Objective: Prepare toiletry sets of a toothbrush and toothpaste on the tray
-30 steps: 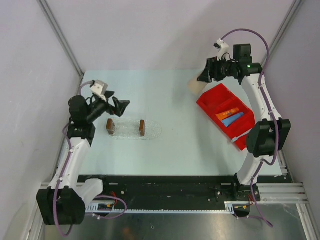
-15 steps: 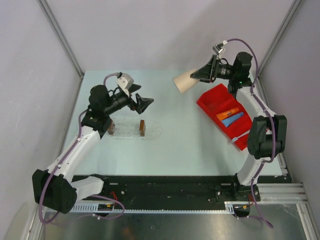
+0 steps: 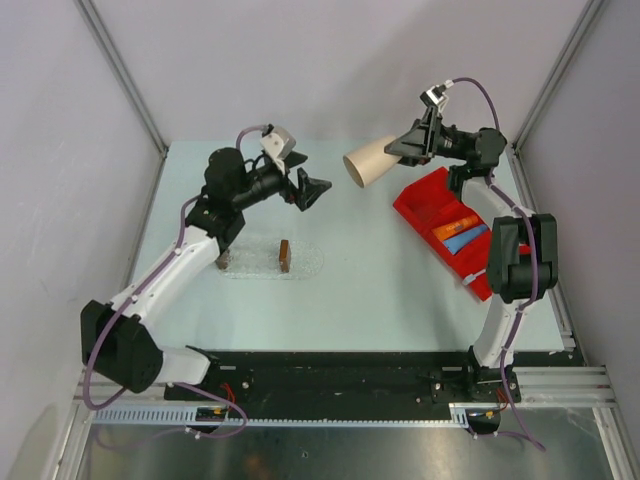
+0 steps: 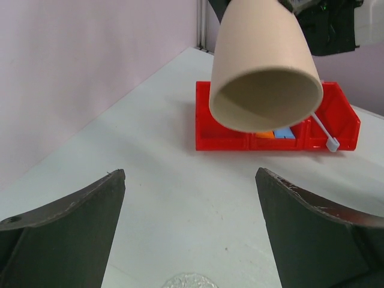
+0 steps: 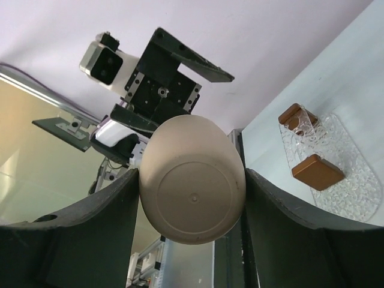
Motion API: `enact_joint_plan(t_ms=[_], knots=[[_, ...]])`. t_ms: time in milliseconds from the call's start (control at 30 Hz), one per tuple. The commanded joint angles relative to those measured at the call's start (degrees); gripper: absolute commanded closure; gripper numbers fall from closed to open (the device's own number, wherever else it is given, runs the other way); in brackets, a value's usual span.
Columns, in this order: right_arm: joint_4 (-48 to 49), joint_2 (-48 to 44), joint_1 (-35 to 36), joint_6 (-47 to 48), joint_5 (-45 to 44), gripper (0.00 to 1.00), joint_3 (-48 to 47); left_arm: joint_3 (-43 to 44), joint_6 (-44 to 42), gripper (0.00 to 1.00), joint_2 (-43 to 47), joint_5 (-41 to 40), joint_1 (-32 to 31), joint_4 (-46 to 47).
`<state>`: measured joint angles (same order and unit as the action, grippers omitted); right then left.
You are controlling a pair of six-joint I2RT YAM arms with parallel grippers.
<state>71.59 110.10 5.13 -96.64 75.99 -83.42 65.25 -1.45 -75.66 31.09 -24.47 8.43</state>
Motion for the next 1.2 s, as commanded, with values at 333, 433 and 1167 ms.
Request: enact_joint_plan(t_ms=[333,433,1167], knots=[[-35.55,-9.29,3.49,34.33,-2.51,0.89,-1.48,10.24,2.77,0.09,-9.07,1.60,-3.66,1.59],[-38.18,-9.47,3.66,36.43,-2.86,0.89,-1.49,11.03,3.03,0.10,-10.12,1.95,-3.74,1.77],[-39.86,-11.84,5.95,38.37,-2.77,0.86,1.15,9.28,9.89,0.81,-11.80,12.24,-3.66,8.18]])
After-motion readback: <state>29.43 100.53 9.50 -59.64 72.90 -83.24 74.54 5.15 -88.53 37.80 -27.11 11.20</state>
